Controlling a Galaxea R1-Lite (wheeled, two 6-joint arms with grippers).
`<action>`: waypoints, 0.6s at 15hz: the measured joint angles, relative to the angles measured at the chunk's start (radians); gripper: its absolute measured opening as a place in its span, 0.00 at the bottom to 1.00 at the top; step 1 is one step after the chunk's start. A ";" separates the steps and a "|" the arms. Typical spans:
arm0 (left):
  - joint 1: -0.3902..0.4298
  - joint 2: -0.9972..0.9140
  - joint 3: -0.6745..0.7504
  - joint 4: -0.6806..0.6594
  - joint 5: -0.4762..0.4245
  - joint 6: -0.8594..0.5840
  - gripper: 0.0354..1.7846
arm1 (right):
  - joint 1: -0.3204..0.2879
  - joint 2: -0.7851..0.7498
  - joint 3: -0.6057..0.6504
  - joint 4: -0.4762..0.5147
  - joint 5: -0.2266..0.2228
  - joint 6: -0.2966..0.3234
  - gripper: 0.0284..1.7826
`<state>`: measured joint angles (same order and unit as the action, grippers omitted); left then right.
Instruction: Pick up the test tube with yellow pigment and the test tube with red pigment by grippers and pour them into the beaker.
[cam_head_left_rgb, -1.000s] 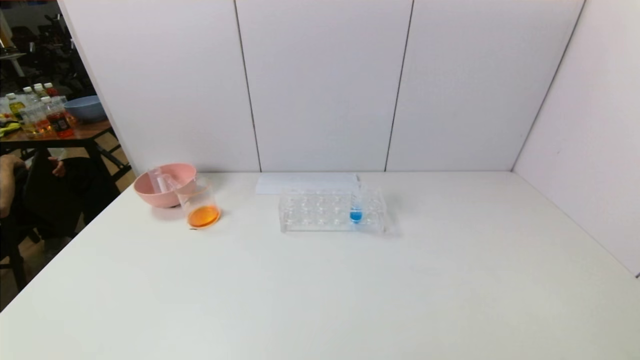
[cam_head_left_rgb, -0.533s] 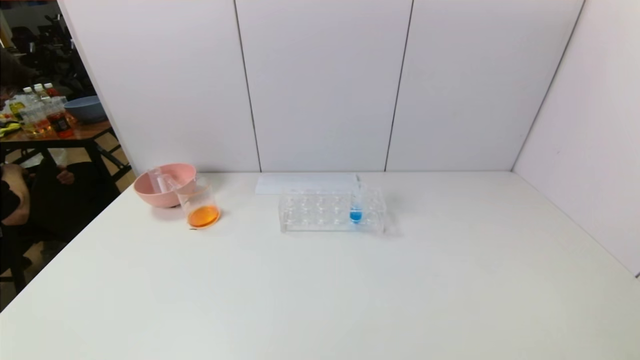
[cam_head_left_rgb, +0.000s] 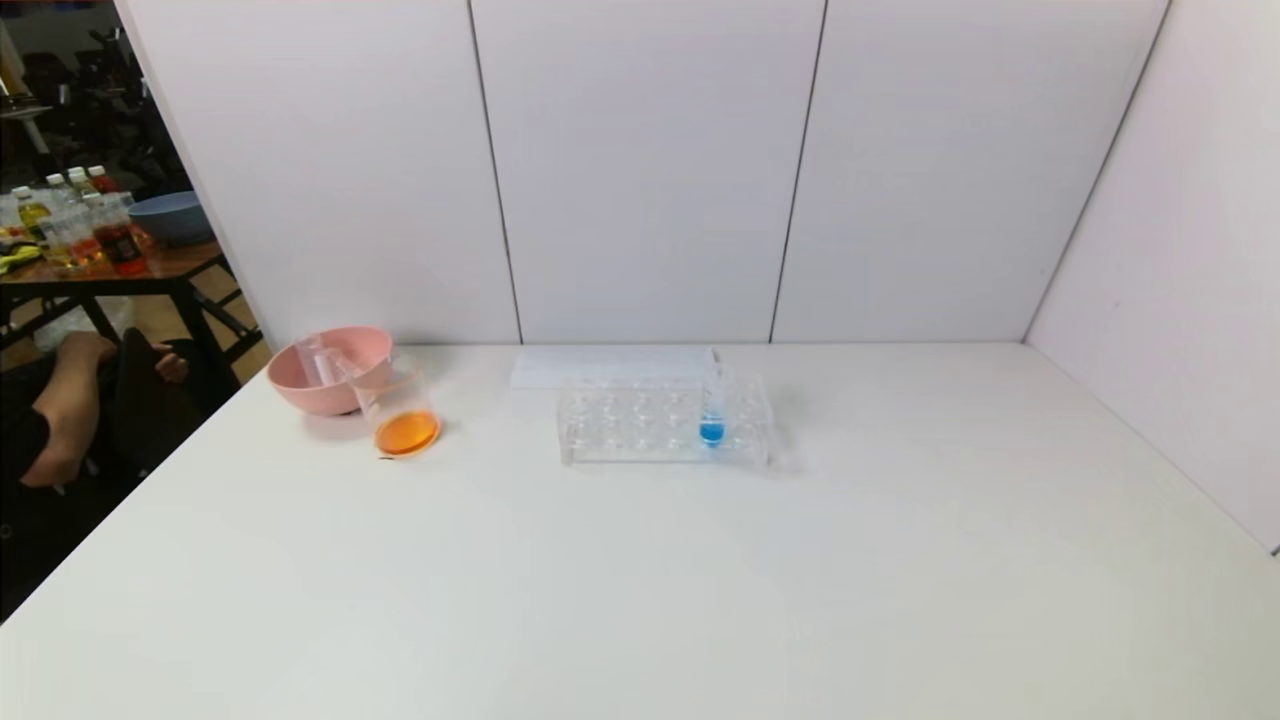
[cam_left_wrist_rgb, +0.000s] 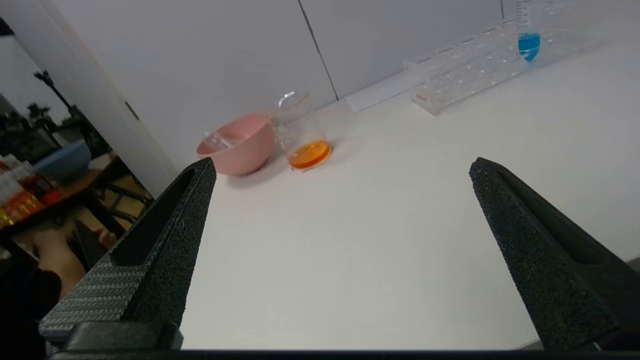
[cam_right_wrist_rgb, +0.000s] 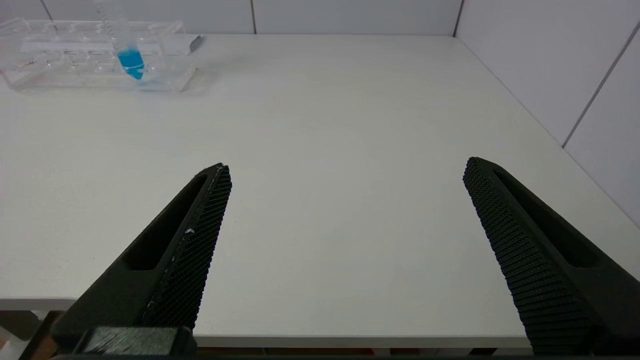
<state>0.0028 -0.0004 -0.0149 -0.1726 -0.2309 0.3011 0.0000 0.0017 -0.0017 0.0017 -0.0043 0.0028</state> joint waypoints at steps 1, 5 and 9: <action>0.000 0.000 0.006 0.020 0.037 -0.040 0.99 | 0.000 0.000 0.000 0.000 0.000 0.000 0.95; 0.000 0.000 0.003 0.207 0.164 -0.130 0.99 | 0.000 0.000 0.000 0.000 0.000 0.000 0.95; 0.000 0.000 0.014 0.169 0.173 -0.150 0.99 | 0.000 0.000 0.000 0.000 0.000 0.000 0.95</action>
<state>0.0028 -0.0004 -0.0013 -0.0032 -0.0577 0.1509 0.0000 0.0017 -0.0017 0.0017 -0.0047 0.0032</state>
